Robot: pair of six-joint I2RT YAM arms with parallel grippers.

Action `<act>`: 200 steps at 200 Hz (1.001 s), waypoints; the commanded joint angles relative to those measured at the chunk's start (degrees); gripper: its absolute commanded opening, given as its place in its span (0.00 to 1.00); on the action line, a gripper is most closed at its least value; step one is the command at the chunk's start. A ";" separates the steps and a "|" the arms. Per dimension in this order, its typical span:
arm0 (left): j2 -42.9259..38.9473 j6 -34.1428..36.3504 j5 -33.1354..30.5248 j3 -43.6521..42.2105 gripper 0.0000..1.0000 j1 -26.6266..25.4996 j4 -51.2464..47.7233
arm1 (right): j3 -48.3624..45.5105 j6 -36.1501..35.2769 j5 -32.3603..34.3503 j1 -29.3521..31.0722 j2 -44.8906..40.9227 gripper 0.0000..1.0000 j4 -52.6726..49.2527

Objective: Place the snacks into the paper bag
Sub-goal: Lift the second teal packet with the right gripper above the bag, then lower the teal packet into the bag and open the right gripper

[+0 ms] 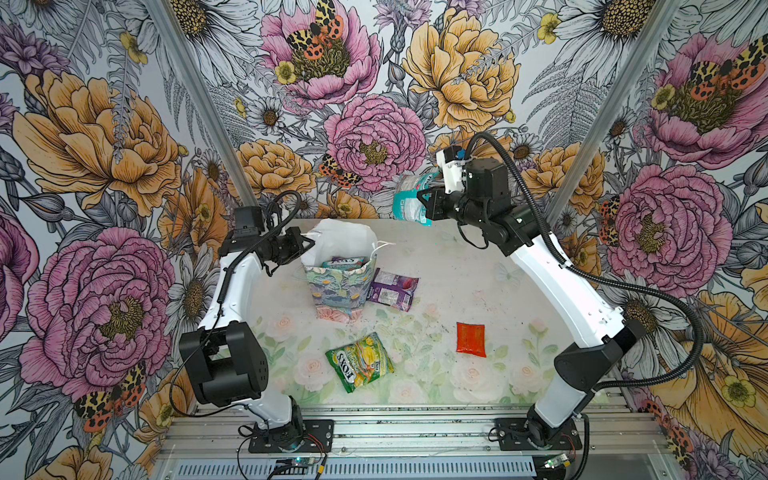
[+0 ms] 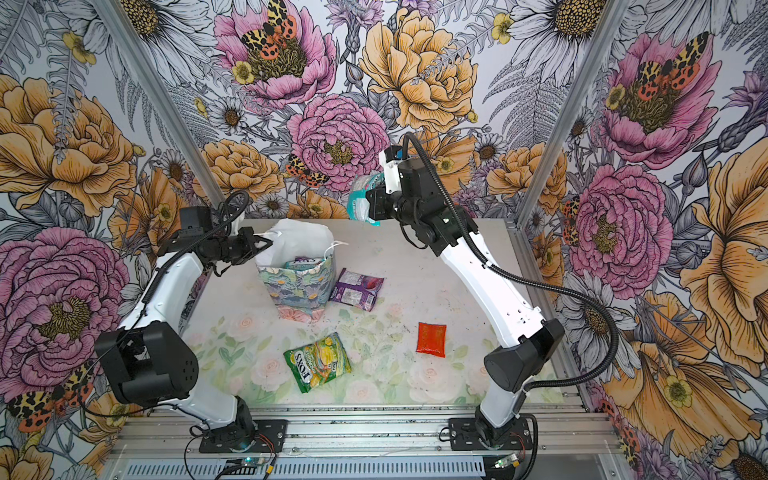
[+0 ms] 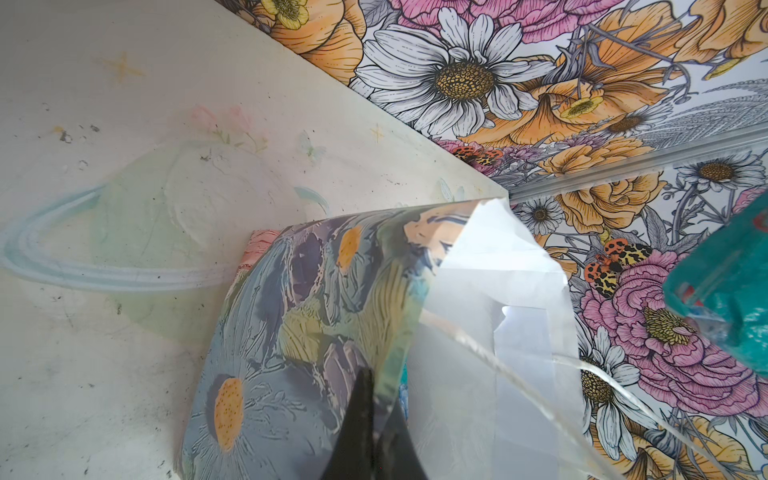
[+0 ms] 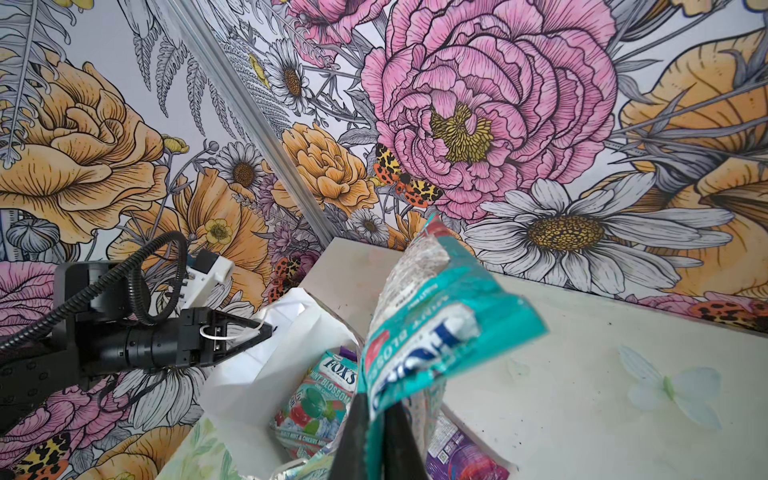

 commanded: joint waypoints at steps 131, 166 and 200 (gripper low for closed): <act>-1.98 0.54 -0.43 -0.70 0.00 0.09 -0.31 | 25.45 3.22 -11.76 6.44 19.70 0.00 -0.72; -1.97 0.55 -0.46 -0.70 0.00 0.10 -0.35 | 25.13 3.47 -13.06 7.87 20.94 0.00 -1.45; -2.06 0.49 -0.41 -0.72 0.00 0.10 -0.33 | 24.92 4.46 -14.43 8.84 22.67 0.00 -1.62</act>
